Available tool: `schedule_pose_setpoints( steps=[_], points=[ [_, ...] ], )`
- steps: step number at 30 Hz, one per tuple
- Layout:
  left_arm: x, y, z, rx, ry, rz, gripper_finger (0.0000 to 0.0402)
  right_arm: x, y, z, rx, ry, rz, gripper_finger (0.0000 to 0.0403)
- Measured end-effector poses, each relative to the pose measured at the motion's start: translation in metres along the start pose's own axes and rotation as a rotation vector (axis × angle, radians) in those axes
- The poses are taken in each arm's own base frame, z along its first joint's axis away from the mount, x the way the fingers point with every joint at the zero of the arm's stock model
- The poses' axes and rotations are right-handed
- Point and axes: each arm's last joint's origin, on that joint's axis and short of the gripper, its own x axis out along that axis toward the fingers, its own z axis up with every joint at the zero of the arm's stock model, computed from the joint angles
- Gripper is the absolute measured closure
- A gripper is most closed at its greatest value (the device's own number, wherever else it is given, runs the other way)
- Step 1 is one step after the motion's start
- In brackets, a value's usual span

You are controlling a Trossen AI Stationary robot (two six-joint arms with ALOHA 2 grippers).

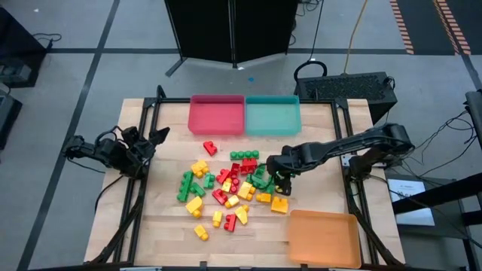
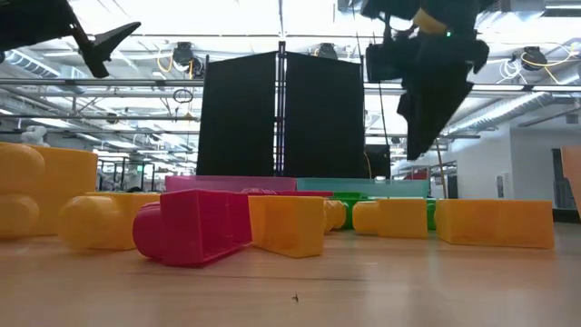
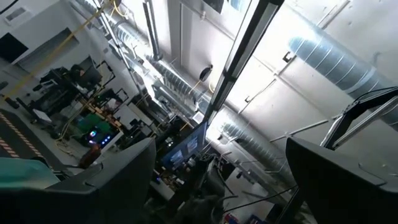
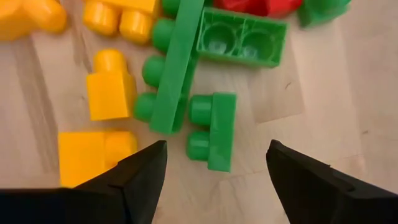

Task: Sort blocks
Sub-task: Put the green game piece into the green bin

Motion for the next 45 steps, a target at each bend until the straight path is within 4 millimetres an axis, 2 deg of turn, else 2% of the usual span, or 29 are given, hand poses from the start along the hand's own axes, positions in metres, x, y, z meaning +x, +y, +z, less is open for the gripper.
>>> schedule_pose_setpoints(
  steps=[7, 15, 19, 27, 33, 41, 45],
  points=[
    [0.0, 0.0, 0.0, 0.0, -0.001, 0.0, 0.004, 0.031, 0.001, 0.0, -0.061, 0.104, -0.044, 0.012],
    [0.0, 0.0, 0.001, -0.001, -0.005, 0.007, 0.004, 0.073, -0.01, 0.004, -0.103, 0.211, -0.081, 0.0126],
    [0.0, 0.0, 0.001, -0.001, -0.012, 0.02, 0.004, 0.083, -0.014, 0.007, -0.091, 0.217, -0.066, 0.0135],
    [0.0, 0.0, 0.001, 0.0, -0.01, 0.021, 0.004, 0.08, -0.016, 0.01, -0.194, 0.179, -0.078, 0.0167],
    [0.0, 0.0, 0.001, 0.0, -0.01, 0.021, 0.004, 0.08, -0.019, 0.012, -0.151, 0.174, -0.07, 0.0256],
    [0.0, 0.001, 0.002, -0.005, -0.029, 0.051, 0.004, 0.076, -0.02, 0.012, -0.068, 0.155, -0.076, 0.0257],
    [0.0, 0.001, 0.002, -0.005, -0.038, 0.068, 0.004, 0.061, -0.029, 0.019, 0.021, 0.082, -0.084, 0.0257]
  ],
)
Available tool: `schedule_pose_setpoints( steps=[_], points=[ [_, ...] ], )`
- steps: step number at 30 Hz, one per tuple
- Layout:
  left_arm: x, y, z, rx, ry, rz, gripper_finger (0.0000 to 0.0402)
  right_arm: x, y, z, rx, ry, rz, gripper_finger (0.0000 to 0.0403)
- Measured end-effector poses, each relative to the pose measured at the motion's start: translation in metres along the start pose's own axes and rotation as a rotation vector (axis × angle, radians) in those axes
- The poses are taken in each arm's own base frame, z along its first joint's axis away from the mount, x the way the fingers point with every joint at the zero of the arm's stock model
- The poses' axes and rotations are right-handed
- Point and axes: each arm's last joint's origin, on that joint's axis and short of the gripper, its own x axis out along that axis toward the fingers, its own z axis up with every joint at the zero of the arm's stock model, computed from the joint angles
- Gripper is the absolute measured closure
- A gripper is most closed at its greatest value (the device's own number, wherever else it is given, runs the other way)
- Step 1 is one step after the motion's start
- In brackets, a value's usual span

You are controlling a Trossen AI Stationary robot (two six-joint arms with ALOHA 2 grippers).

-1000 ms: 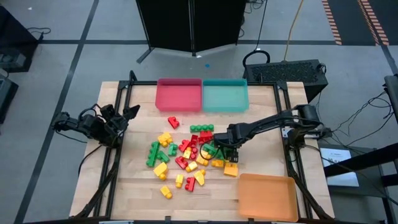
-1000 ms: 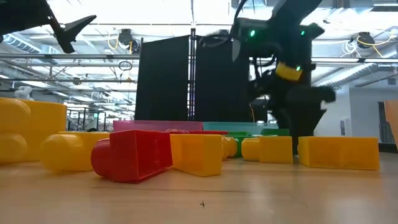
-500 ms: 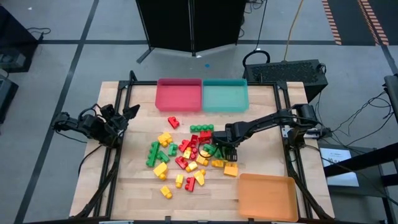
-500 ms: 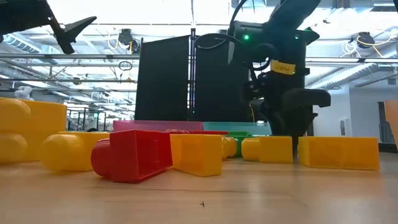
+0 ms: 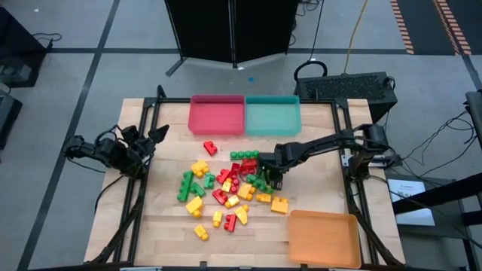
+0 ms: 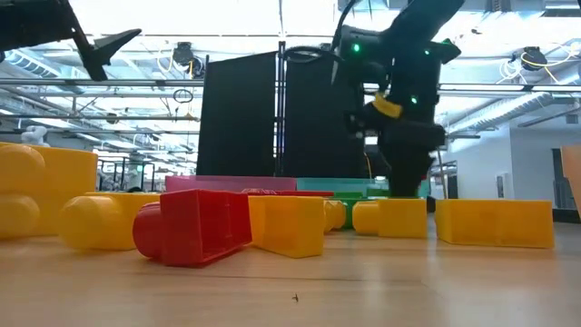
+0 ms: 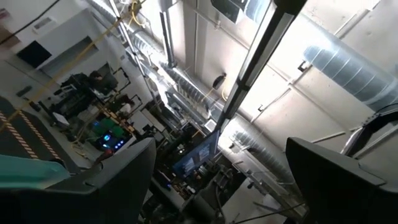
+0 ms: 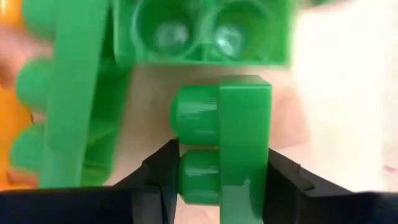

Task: Sort blocks
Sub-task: Put the green game piece into the green bin

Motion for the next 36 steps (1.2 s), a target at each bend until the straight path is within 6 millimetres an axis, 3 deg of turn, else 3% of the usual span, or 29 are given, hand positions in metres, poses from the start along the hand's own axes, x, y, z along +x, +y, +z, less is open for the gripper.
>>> schedule_pose_setpoints(
  steps=[5, 12, 15, 20, 26, 28, 32, 34, 36],
  points=[
    [0.0, 0.0, 0.0, 0.001, -0.004, 0.011, 0.004, -0.034, -0.023, 0.005, 0.116, -0.119, 0.026, 0.0257],
    [0.0, 0.004, 0.0, 0.015, -0.031, 0.101, 0.004, -0.078, -0.088, 0.012, 0.344, -0.356, -0.074, 0.0257],
    [0.0, 0.007, -0.003, 0.04, -0.028, 0.163, 0.004, -0.082, -0.127, 0.017, 0.465, -0.436, -0.111, 0.0257],
    [-0.001, 0.01, -0.004, 0.062, -0.047, 0.245, 0.004, -0.072, -0.178, 0.016, 0.605, -0.447, -0.131, 0.0257],
    [-0.002, 0.012, -0.004, 0.075, -0.058, 0.29, 0.004, -0.071, -0.201, 0.016, 0.573, -0.408, -0.064, 0.0257],
    [-0.002, 0.012, -0.005, 0.083, -0.052, 0.296, 0.004, -0.078, -0.201, 0.02, 0.531, -0.416, -0.077, 0.022],
    [-0.002, 0.013, -0.006, 0.089, -0.049, 0.304, 0.004, -0.097, -0.204, 0.029, 0.535, -0.446, -0.107, 0.0092],
    [-0.002, 0.013, -0.006, 0.096, -0.046, 0.311, 0.004, -0.107, -0.204, 0.031, 0.54, -0.437, -0.1, 0.0059],
    [-0.002, 0.013, -0.006, 0.097, -0.046, 0.315, 0.004, -0.116, -0.204, 0.033, 0.539, -0.428, -0.097, 0.005]
  ],
)
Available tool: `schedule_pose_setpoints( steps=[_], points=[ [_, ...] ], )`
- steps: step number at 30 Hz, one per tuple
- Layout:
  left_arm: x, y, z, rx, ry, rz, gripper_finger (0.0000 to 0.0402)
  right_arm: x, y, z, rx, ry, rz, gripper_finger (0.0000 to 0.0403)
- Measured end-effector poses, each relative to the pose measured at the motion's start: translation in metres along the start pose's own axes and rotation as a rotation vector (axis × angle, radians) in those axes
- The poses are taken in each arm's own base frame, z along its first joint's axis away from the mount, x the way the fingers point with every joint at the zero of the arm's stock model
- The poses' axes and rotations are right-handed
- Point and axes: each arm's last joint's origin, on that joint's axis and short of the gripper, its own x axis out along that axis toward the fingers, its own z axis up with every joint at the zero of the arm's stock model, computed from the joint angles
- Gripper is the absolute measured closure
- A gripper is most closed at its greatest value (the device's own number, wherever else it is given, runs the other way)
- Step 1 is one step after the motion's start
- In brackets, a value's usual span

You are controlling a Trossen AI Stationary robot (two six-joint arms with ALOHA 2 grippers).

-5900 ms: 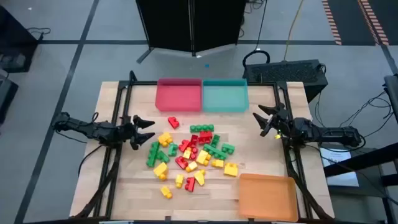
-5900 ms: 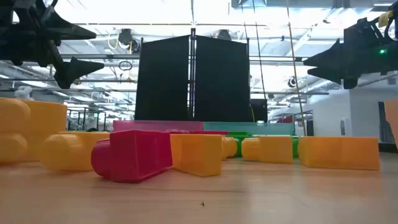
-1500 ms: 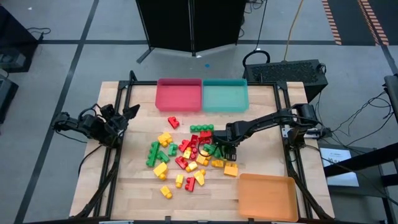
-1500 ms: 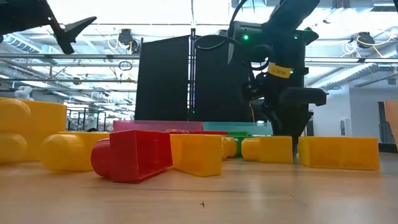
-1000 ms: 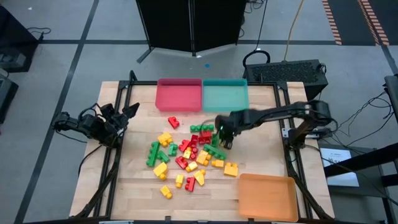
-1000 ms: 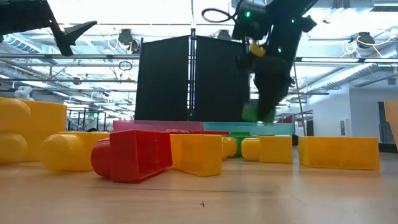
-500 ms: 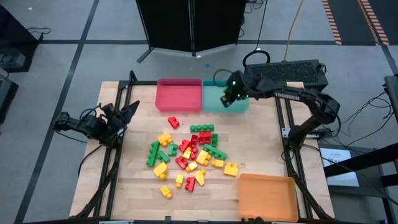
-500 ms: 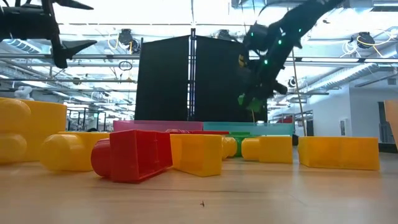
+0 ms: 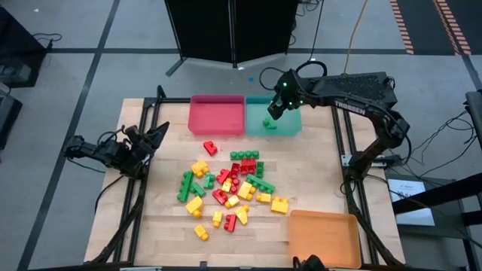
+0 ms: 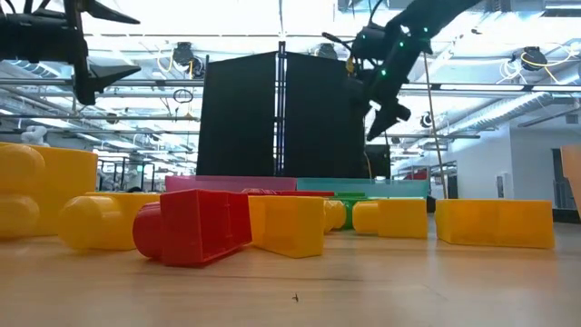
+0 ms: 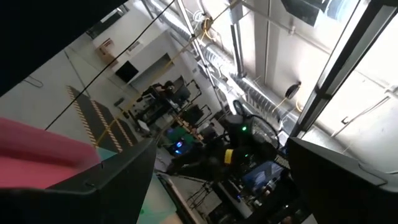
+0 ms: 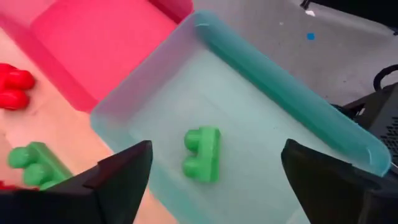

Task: Sort blocks
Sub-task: Put the green game piece into the green bin, then put the yellow game piece into the yellow bin

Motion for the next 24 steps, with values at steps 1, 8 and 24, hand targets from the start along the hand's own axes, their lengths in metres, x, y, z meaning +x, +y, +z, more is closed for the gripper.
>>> schedule_pose_setpoints(
  steps=[1, 8, 24],
  points=[
    [0.0, 0.0, 0.0, 0.003, 0.002, 0.002, 0.004, -0.004, 0.001, 0.002, 0.005, 0.013, 0.021, 0.0051],
    [0.0, 0.0, -0.001, 0.011, 0.008, 0.003, 0.004, -0.031, 0.076, -0.018, -0.108, 0.218, 0.546, 0.0093],
    [0.0, 0.002, -0.006, 0.059, 0.053, -0.001, 0.004, -0.062, 0.231, -0.161, -0.409, 0.451, 0.421, 0.0099]
  ],
)
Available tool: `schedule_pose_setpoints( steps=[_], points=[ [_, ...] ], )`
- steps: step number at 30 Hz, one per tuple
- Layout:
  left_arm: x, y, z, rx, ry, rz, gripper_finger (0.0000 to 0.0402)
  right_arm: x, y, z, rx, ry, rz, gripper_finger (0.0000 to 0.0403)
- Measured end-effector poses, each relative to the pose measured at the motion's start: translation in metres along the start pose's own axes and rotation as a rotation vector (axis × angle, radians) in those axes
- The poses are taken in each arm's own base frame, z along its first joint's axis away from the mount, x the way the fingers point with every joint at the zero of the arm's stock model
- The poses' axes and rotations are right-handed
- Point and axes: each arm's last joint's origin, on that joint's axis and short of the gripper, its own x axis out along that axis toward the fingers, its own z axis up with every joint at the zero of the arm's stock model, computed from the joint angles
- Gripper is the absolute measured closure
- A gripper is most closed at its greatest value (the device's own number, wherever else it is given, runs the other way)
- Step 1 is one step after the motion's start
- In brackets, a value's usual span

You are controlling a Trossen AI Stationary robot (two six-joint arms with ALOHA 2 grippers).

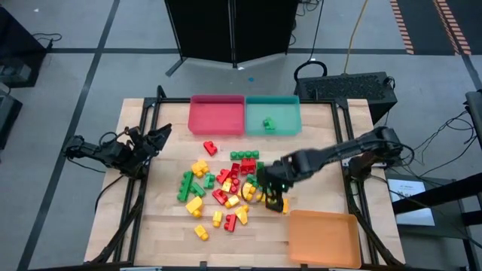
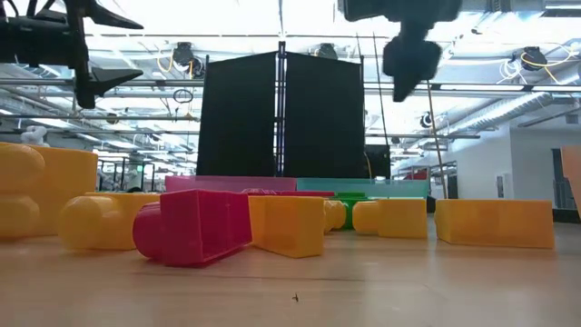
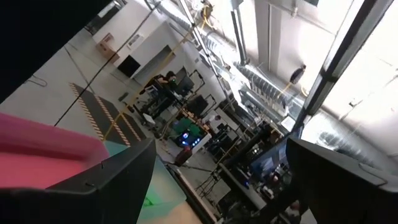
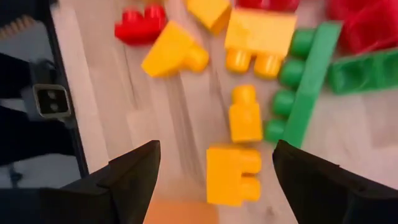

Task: Sort blocks
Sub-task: Put the yellow game piece into the yellow bin

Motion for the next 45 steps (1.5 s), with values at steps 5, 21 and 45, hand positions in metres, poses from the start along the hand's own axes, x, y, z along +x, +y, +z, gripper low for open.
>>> schedule_pose_setpoints(
  steps=[5, 21, 45],
  points=[
    [0.0, 0.0, -0.002, 0.011, 0.023, -0.024, 0.004, 0.033, 0.015, -0.011, -0.025, 0.082, -0.067, 0.0097],
    [0.0, -0.001, -0.003, 0.018, 0.05, -0.063, 0.004, 0.109, 0.007, -0.027, -0.022, 0.319, -0.239, 0.0071],
    [0.0, -0.001, -0.003, 0.023, 0.053, -0.06, 0.004, 0.118, -0.014, -0.033, 0.108, 0.319, -0.335, 0.0285]
  ],
)
